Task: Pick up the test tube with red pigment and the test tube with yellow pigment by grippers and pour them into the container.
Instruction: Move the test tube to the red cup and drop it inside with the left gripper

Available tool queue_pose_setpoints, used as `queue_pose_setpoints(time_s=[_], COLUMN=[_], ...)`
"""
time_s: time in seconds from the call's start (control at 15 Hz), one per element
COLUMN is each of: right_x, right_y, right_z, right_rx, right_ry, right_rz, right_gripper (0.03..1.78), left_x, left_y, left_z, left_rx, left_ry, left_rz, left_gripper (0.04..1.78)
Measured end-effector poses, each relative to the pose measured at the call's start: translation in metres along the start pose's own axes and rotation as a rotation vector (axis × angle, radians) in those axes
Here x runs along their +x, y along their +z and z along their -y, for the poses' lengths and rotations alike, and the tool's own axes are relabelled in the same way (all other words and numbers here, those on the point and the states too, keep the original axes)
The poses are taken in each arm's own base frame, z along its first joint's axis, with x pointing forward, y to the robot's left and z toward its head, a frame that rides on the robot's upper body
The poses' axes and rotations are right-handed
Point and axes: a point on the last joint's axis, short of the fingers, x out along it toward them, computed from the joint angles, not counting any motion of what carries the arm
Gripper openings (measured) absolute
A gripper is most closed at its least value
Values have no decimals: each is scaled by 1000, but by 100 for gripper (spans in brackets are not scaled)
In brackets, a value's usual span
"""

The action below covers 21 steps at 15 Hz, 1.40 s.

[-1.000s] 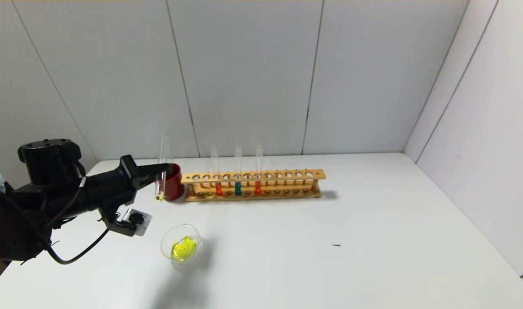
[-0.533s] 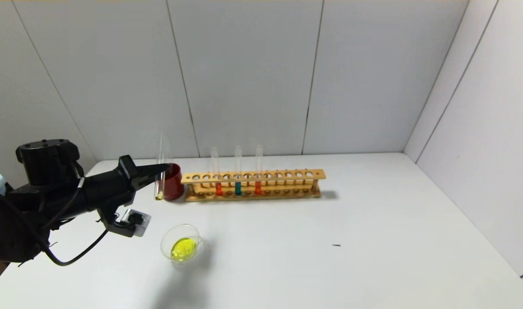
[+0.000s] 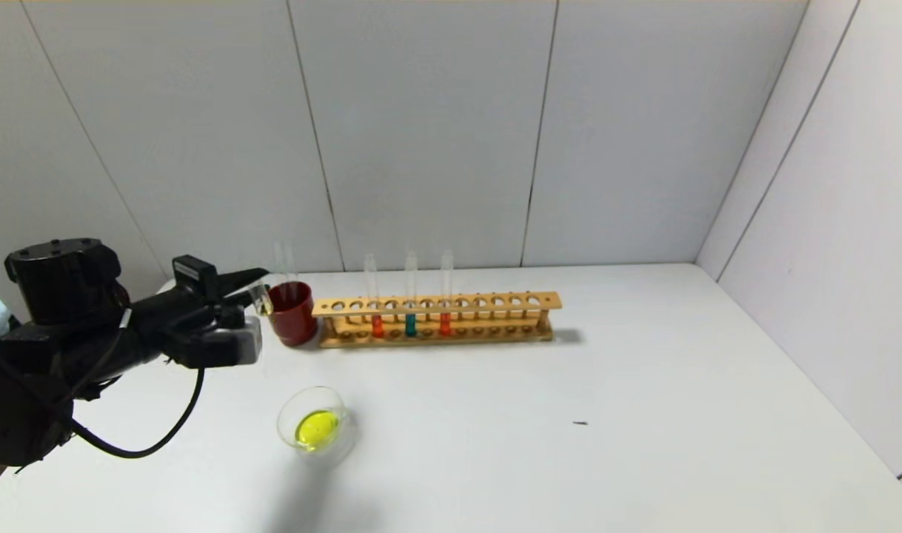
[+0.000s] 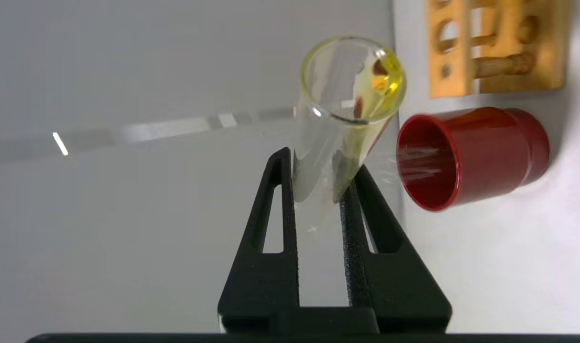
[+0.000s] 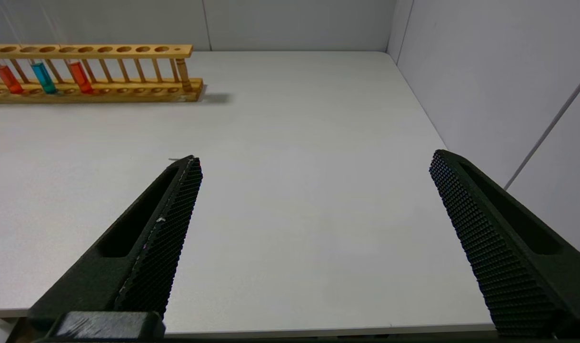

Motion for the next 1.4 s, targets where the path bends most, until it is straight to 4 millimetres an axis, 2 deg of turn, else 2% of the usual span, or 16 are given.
queue_pose_setpoints(time_s=[0.2,0.33,0.47,0.67,0.8,1.07,1.4], right_x=[0,0,0,0,0,0,0], right_y=[0,0,0,0,0,0,0], right_z=[0,0,0,0,0,0,0], right_rx=[0,0,0,0,0,0,0], right_ry=[0,0,0,0,0,0,0], right_rz=[0,0,0,0,0,0,0], right_gripper=[175,175,175,175,175,175,175], left_x=[-4,-2,2,7,8,14,26], left_y=[-1,-1,3,6,7,4,-18], left_z=[-13,-18,-25,-45,-49,-58,-54], left_rx=[-330,-539,-738,-1032,-1225,-1432,-1459], left_ry=[88,134,141,164,132,94,114], left_rz=[-236,-333,-328,-271,-276,-232,-229], left_gripper=[31,31,31,31,31,31,31])
